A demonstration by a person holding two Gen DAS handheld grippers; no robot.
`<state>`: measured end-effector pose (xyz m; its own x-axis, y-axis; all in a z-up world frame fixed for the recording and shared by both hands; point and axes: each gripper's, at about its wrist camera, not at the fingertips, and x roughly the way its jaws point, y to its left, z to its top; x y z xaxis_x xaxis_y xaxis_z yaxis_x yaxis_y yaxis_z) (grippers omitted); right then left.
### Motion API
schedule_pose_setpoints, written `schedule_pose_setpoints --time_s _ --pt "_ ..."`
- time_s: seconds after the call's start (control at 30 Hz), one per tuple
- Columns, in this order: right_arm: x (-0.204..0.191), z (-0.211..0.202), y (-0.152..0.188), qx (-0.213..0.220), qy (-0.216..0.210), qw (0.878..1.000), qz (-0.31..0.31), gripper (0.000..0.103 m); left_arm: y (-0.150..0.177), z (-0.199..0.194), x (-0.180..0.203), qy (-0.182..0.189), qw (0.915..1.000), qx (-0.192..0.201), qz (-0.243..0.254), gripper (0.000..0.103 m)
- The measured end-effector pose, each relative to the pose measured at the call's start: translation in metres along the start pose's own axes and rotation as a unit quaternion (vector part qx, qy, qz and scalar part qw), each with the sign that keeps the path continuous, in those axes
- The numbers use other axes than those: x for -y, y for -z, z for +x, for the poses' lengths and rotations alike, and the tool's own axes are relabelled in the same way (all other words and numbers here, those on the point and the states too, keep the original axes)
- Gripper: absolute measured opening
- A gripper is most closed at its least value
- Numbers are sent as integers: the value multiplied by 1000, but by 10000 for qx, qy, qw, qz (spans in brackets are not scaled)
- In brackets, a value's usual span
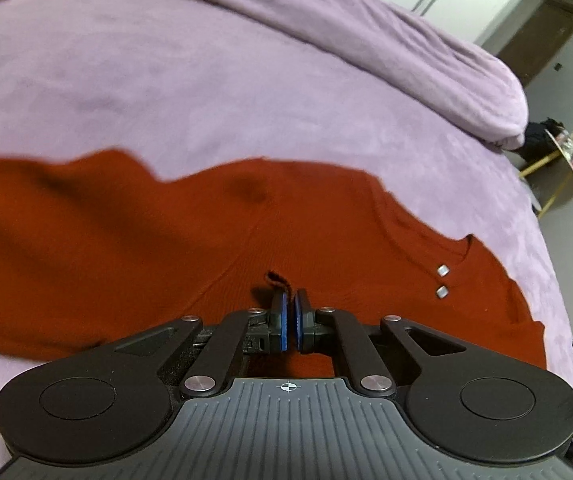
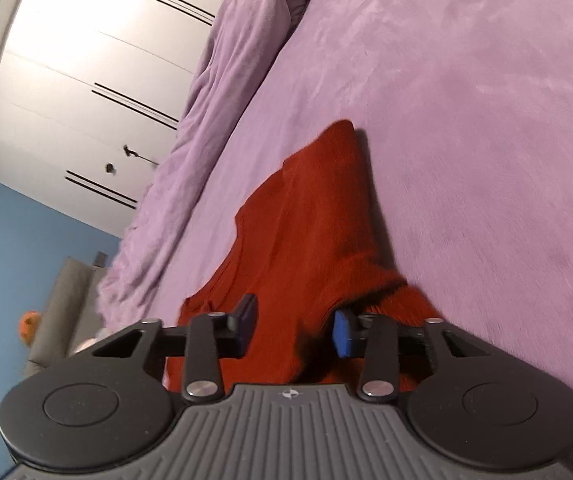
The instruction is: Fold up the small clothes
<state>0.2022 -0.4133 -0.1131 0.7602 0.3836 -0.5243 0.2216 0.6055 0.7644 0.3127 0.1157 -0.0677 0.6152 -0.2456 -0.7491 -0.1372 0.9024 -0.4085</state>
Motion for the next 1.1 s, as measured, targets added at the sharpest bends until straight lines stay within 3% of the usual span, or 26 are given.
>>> schedule_pose_setpoints --time_s 0.03,0.27,0.4,0.53,0.67,0.77,0.83,0.9,1.1 --pt "-3 2 -1 9 202 9996 -209 11 -3 0 9 4 9999 64 121 5" --pt "-22 -5 3 801 1102 9813 -1360 9 -13 -3 44 90 9953 661 708 5" --pt "-21 -4 11 262 838 9845 -1517 11 -10 8 33 -113 9962 515 690 5" --pt "-19 -15 8 169 469 9888 -1409 31 -7 14 14 -387 9968 440 546 3" --pt "-17 -11 6 118 415 9925 -1140 31 -13 14 3 -285 9985 422 212 2" --pt "-23 -5 10 -24 432 9913 -1242 31 -11 15 6 -108 9994 176 262 4" --pt "-25 -6 16 -125 372 9912 -1262 31 -6 15 8 -140 9995 77 275 16" --pt "-27 -6 19 -154 358 9904 -1328 31 -1 19 2 3 9999 -101 109 41" --pt "-19 -10 22 -213 326 9927 -1142 33 1 25 -9 415 9979 -174 -461 46"
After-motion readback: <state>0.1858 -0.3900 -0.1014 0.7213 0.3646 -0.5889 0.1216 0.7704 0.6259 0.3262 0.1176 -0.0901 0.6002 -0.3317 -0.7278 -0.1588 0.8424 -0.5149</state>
